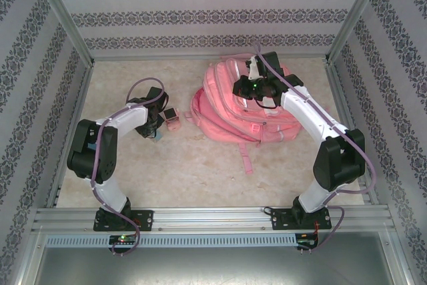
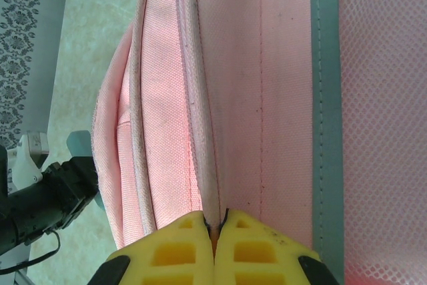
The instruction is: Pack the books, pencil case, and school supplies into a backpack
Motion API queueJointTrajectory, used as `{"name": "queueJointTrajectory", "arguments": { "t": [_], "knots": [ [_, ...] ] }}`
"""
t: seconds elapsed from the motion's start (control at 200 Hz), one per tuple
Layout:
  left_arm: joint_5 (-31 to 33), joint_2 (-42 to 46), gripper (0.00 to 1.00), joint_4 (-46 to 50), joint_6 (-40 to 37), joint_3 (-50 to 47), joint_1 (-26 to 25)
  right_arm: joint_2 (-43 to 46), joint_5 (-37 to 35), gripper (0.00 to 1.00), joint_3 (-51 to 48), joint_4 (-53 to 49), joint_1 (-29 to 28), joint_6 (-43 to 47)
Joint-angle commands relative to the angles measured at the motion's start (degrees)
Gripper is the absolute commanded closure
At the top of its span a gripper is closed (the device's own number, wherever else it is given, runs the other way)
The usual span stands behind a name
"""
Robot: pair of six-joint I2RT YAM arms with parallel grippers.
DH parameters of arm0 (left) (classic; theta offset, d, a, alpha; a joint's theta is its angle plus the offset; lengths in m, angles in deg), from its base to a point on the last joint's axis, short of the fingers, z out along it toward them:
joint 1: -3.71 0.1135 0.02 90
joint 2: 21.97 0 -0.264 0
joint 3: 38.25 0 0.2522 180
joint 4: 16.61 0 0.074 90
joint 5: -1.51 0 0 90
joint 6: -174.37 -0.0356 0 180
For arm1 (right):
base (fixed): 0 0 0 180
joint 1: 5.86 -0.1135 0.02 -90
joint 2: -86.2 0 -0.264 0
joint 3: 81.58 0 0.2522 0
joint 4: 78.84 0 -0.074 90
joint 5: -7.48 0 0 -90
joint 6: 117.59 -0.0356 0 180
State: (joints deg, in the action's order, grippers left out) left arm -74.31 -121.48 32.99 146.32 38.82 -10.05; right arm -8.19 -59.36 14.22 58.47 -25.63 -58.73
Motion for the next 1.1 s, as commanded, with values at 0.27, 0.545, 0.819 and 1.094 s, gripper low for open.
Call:
{"name": "queueJointTrajectory", "arguments": {
  "t": [0.27,0.545,0.819,1.094],
  "knots": [
    [1.77,9.88,0.79,6.22,-4.56,2.6,-0.13,1.49,9.04,1.0,7.78,1.64,3.29,-0.33],
    [-6.82,10.78,0.81,-1.2,-12.76,9.38,-4.75,0.3,14.7,1.0,10.08,1.51,4.91,-0.27],
    [-17.05,1.2,0.8,-11.52,-20.96,20.09,-10.75,1.0,16.47,1.0,9.23,2.12,5.23,-0.57],
    [-24.9,-12.85,0.8,-14.75,-25.37,29.86,-12.55,1.83,17.46,1.0,8.47,2.3,6.21,-1.05]
  ]
}}
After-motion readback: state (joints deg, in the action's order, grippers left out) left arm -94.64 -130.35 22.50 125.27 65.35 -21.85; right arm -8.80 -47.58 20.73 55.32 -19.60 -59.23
